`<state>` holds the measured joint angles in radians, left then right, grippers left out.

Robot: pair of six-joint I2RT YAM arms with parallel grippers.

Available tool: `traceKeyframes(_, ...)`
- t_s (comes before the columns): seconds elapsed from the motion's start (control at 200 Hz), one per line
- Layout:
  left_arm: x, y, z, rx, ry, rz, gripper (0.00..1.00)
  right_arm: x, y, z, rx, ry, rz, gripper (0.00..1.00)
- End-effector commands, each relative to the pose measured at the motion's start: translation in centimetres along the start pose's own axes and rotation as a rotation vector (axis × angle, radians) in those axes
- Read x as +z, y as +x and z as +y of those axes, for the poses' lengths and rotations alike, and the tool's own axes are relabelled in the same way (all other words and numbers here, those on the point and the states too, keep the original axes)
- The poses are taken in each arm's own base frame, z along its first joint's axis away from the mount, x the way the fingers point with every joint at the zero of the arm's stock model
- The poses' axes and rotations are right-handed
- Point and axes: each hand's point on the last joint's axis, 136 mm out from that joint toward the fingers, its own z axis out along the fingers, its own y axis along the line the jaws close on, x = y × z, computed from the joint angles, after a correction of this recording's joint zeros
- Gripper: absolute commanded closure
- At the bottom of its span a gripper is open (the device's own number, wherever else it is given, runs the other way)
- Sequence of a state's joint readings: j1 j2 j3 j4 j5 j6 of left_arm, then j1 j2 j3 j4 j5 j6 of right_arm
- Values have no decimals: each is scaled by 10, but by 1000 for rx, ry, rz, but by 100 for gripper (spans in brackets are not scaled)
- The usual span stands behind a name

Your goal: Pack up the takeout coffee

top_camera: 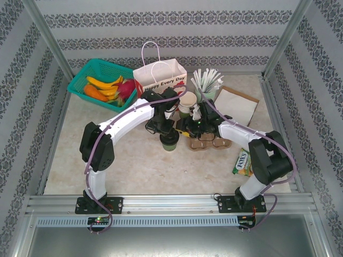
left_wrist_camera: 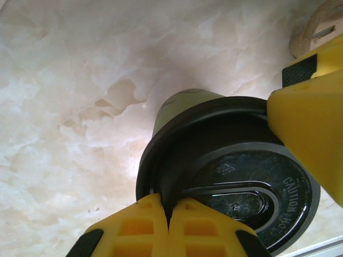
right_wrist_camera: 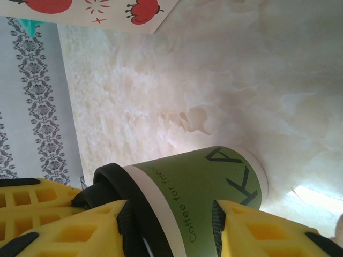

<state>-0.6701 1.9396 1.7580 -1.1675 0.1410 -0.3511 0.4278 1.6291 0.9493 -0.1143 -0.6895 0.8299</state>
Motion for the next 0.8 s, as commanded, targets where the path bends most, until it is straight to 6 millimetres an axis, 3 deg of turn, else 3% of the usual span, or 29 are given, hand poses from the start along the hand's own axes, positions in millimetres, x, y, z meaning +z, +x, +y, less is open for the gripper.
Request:
traceKeyframes(0.0, 30, 13, -12, -23, 46, 51, 100, 24, 38, -35, 41, 57, 147, 54)
traceKeyframes(0.065, 39, 16, -11, -39, 43, 56, 100, 28, 48, -49, 69, 74, 169, 54)
traceKeyframes(0.125, 42, 17, -13, -42, 51, 47, 100, 30, 51, -51, 67, 73, 185, 54)
traceKeyframes(0.3, 40, 12, -19, -26, 65, 18, 100, 37, 48, -26, -2, 31, 204, 50)
traceKeyframes(0.799, 36, 7, -21, -24, 54, -3, 100, 67, 50, -4, -27, 8, 274, 44)
